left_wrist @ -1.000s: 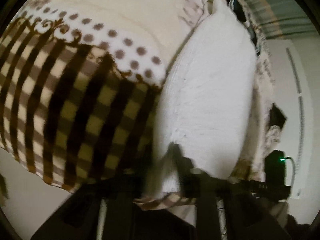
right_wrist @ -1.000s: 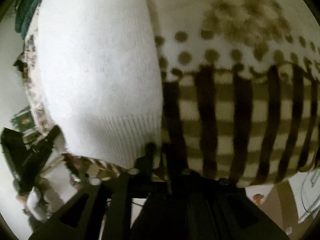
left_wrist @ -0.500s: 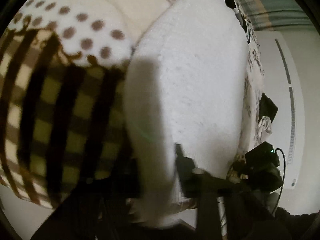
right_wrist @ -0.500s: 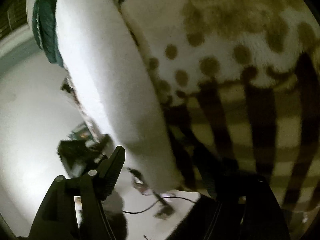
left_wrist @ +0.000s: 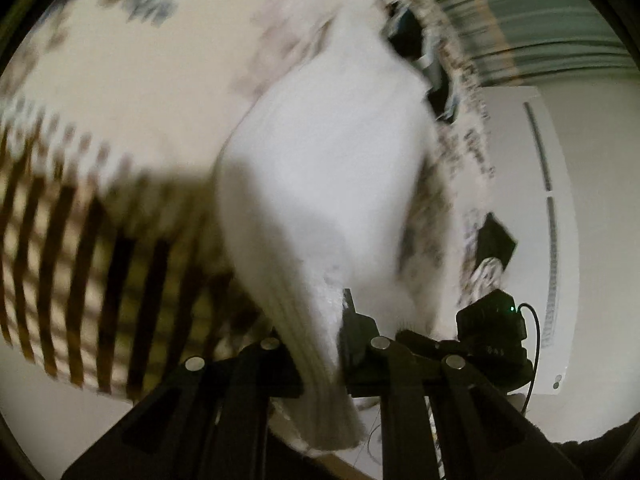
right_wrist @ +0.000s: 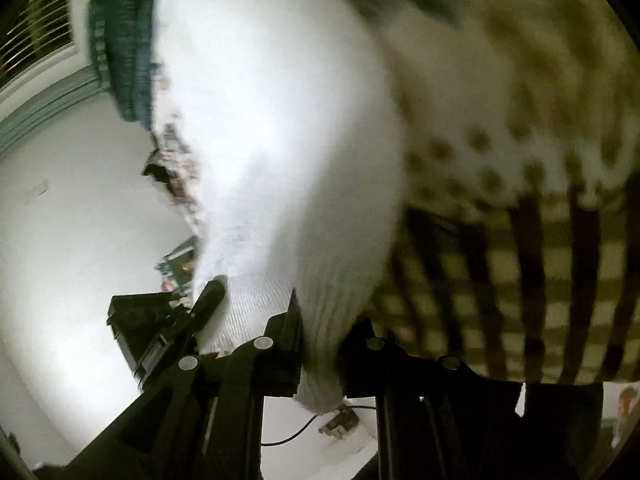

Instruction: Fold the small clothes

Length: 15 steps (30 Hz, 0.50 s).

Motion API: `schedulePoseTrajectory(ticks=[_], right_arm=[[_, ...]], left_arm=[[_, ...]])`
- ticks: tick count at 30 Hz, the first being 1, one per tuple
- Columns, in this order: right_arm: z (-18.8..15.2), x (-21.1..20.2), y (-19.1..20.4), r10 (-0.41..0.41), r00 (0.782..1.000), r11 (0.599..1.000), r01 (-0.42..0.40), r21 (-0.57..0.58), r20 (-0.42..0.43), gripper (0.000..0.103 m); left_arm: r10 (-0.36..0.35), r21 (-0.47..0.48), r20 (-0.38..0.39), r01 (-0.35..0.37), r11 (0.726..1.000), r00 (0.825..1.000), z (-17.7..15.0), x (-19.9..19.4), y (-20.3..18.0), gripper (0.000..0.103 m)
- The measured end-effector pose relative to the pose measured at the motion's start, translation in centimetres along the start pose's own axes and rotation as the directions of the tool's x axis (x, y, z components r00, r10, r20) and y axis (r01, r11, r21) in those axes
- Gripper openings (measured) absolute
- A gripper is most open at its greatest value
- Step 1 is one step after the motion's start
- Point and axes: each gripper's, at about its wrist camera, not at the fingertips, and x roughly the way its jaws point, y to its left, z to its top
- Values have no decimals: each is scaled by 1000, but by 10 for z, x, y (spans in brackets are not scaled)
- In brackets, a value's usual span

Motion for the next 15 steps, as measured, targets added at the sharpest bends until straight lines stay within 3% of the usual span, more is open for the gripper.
schedulePoseTrajectory(ticks=[5, 8, 12, 15], right_arm=[[32, -39, 59, 81, 994, 996, -78, -45, 77, 14], [71, -61, 96, 117, 983, 991, -107, -75, 140, 14], [147, -85, 136, 123, 965, 990, -102, -101, 233, 13], [223, -96, 167, 88, 945, 993, -60, -99, 314, 13]], left_arm=[[-103, 20, 77, 102, 995, 992, 73, -4, -38, 10], [-147, 21, 111, 145, 989, 983, 124, 7, -53, 11], [-180, 3, 131, 181, 983, 975, 205, 37, -60, 11], [-188, 11, 116, 188, 982, 975, 258, 62, -64, 15]])
